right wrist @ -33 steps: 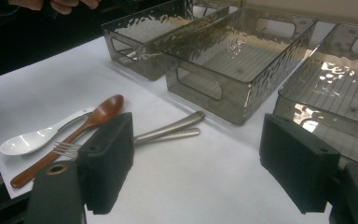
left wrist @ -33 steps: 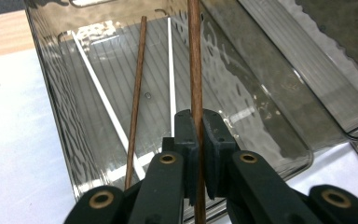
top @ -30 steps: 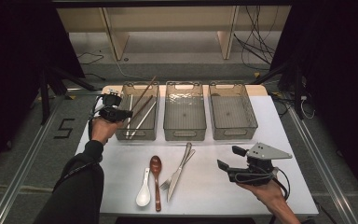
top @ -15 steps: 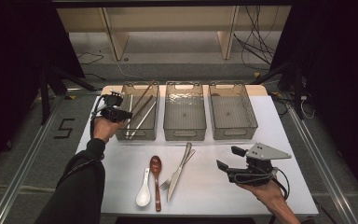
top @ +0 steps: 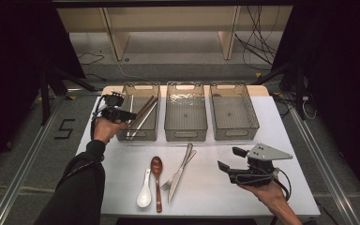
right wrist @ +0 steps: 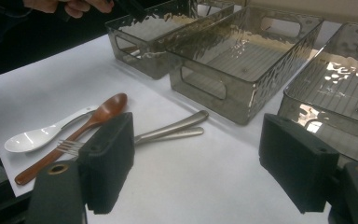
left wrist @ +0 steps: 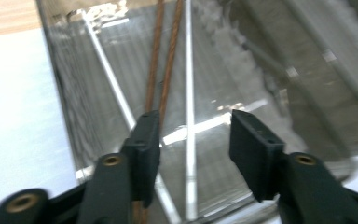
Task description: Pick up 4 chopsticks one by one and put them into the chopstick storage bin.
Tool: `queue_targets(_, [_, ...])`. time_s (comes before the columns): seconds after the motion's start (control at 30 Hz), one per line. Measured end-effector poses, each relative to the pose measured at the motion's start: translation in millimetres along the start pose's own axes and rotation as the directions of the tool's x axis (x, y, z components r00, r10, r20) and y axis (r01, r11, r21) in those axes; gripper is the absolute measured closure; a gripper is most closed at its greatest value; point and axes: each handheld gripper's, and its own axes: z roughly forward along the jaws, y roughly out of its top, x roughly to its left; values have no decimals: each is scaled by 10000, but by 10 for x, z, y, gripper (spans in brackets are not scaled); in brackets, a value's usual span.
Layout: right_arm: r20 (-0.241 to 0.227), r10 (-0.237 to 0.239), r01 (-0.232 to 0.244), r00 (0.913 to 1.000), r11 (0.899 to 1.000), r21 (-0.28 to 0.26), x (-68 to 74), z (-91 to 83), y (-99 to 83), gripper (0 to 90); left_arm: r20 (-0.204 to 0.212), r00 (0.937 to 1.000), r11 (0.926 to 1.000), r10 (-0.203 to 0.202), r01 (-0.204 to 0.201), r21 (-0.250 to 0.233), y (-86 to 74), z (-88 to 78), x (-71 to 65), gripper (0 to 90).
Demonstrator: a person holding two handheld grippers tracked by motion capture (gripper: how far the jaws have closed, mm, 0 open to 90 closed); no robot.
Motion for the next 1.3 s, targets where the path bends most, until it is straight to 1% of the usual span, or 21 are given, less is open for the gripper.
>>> queue_targets(0.03, [5, 1, -1, 10000, 10000, -1, 1, -1, 0, 276, 199, 9998, 10000, -18, 19, -20, -2, -27, -20, 500])
queue_targets(0.1, [11, 11, -10, 10000, 10000, -19, 4, -3, 2, 276, 340, 9994, 9998, 72, -66, -168, -15, -84, -77, 438])
queue_targets(0.2, [35, 3, -3, 10000, 10000, -9, 4, -1, 2, 276, 542, 9984, 9996, 145, -132, -255, -48, -178, -155, 358])
queue_targets(0.27, [46, -2, 2, 10000, 10000, -46, 1, -3, 2, 276, 652, 9976, 9993, 223, -202, -323, -84, -242, -210, 340])
queue_targets(0.3, [54, 1, 0, 10000, 10000, -66, 1, -5, 2, 275, 659, 9973, 9990, 332, -312, -307, -103, -271, -232, 328])
queue_targets(0.37, [73, 25, -24, 10000, 10000, -66, 0, -6, 3, 275, 732, 9967, 9987, 363, -336, -385, -156, -322, -281, 308])
queue_targets(0.4, [71, 22, -22, 10000, 10000, -60, 0, -6, 2, 275, 813, 9961, 9989, 354, -328, -333, -184, -336, -304, 304])
queue_targets(0.47, [70, -4, 4, 10000, 10000, -66, 2, -4, 5, 275, 910, 9950, 9991, 416, -411, -80, -235, -350, -351, 283])
queue_targets(0.6, [64, -63, 63, 10000, 10000, -76, 12, -7, 9, 275, 845, 9944, 9977, 636, -653, 176, -335, -386, -440, 261])
queue_targets(0.67, [68, -49, 49, 10000, 10000, -79, 11, -8, 9, 275, 815, 9946, 9974, 640, -664, 270, -384, -404, -476, 251])
queue_targets(0.77, [61, -51, 52, 10000, 10000, -76, 10, -16, 11, 275, 903, 9940, 9972, 613, -649, 370, -454, -423, -522, 236])
queue_targets(1.0, [82, -60, 61, 9999, 9999, -122, 14, -18, 16, 275, 990, 9917, 9947, 822, -879, 539, -613, -477, -649, 213])
queue_targets(1.07, [79, -62, 62, 9999, 9999, -113, 14, -17, 14, 275, 981, 9918, 9948, 816, -871, 534, -655, -491, -680, 210])
queue_targets(1.2, [127, -66, 67, 9999, 10000, -69, 17, -20, 14, 275, 1019, 9900, 9920, 970, -1045, 705, -740, -495, -746, 202])
queue_targets(1.23, [141, -61, 62, 9999, 10000, -64, 19, -22, 15, 275, 1033, 9901, 9924, 949, -1023, 688, -758, -494, -762, 202])
queue_targets(1.3, [165, -67, 68, 9998, 9999, -89, 21, -22, 16, 275, 1094, 9895, 9914, 943, -1034, 803, -796, -496, -791, 201])
